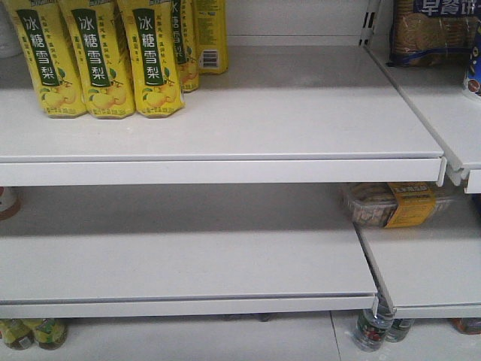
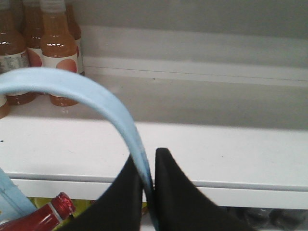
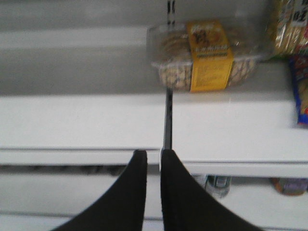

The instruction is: Place coke in basket with both arms

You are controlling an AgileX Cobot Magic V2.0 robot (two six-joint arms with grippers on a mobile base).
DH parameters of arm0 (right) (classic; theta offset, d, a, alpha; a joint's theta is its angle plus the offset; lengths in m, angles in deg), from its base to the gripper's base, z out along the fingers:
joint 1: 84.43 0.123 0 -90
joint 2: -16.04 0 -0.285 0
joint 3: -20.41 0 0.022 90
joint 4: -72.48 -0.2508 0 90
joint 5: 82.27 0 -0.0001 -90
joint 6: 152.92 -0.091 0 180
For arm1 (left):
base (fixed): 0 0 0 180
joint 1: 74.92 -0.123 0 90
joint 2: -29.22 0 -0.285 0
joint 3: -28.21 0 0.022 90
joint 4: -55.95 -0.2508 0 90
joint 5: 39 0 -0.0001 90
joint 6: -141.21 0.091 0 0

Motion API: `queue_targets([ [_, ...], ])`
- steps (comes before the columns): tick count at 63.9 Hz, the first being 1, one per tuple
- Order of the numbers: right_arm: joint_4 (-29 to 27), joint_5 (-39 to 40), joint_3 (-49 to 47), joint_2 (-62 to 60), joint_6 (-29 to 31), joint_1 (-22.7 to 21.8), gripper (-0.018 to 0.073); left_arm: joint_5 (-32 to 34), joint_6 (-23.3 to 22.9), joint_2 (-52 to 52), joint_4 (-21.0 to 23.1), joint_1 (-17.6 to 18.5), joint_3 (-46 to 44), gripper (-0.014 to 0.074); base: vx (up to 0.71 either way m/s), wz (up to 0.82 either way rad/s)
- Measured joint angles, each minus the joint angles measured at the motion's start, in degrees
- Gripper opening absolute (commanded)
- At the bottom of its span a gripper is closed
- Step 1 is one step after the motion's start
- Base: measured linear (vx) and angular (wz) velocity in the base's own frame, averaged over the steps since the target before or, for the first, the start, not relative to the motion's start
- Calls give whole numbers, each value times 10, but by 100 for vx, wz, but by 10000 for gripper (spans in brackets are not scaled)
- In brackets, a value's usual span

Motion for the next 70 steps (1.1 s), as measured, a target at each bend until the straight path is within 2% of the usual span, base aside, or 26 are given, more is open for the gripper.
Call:
queue_targets([
  [14, 19, 161, 91, -34, 0, -64, -9, 0, 0, 0, 0, 0, 0, -6, 0, 0],
  [21, 45, 211, 147, -55, 0, -69, -8, 0, 0, 0, 0, 0, 0, -6, 0, 0],
  [30, 52, 261, 205, -85, 0, -69, -6, 0, 0, 0, 0, 0, 0, -6, 0, 0],
  [49, 52, 327, 222, -99, 0, -69, -5, 0, 0, 0, 0, 0, 0, -6, 0, 0],
  [70, 56, 331, 222, -99, 0, -70, -5, 0, 0, 0, 0, 0, 0, -6, 0, 0],
])
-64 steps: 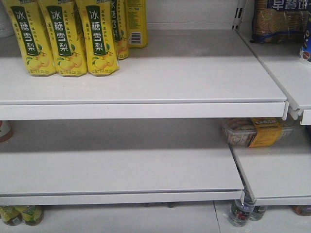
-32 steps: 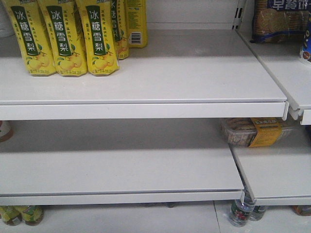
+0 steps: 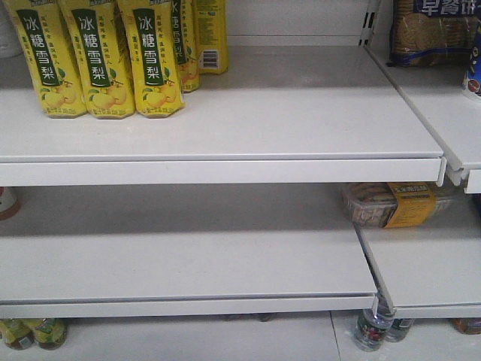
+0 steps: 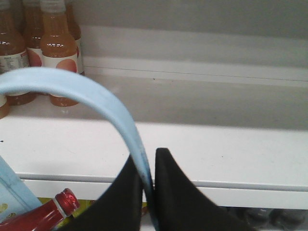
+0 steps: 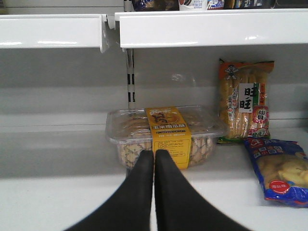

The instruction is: Place coke in basket with both arms

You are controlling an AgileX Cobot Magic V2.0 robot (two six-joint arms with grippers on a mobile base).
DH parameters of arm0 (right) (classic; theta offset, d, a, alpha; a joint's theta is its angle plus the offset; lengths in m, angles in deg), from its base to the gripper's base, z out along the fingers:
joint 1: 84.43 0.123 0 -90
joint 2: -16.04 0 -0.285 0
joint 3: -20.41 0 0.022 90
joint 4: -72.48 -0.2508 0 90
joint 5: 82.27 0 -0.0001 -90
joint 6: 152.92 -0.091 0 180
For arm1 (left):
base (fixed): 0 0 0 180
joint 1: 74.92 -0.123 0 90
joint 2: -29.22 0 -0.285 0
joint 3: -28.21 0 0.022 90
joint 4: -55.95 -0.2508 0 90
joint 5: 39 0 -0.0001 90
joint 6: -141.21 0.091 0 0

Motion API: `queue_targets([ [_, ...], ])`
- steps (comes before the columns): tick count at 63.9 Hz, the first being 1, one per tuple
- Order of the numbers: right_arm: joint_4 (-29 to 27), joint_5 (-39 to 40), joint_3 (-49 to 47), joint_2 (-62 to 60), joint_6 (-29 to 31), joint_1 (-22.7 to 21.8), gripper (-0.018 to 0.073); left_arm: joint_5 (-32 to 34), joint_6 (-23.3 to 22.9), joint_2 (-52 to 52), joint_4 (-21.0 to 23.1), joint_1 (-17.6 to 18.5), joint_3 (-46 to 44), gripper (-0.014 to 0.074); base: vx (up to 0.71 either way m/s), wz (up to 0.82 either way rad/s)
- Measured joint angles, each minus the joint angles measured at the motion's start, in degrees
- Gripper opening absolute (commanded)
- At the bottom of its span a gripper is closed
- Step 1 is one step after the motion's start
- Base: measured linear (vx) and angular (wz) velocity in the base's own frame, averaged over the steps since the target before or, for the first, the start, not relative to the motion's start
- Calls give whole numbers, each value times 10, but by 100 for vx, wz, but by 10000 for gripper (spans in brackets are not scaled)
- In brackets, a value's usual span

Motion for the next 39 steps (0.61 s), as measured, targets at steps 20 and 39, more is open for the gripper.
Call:
queue_targets([
  [20, 5, 1, 0, 0, 0, 0, -5, 0, 0, 0, 0, 0, 0, -6, 0, 0],
  [39, 5, 1, 0, 0, 0, 0, -5, 0, 0, 0, 0, 0, 0, -6, 0, 0],
])
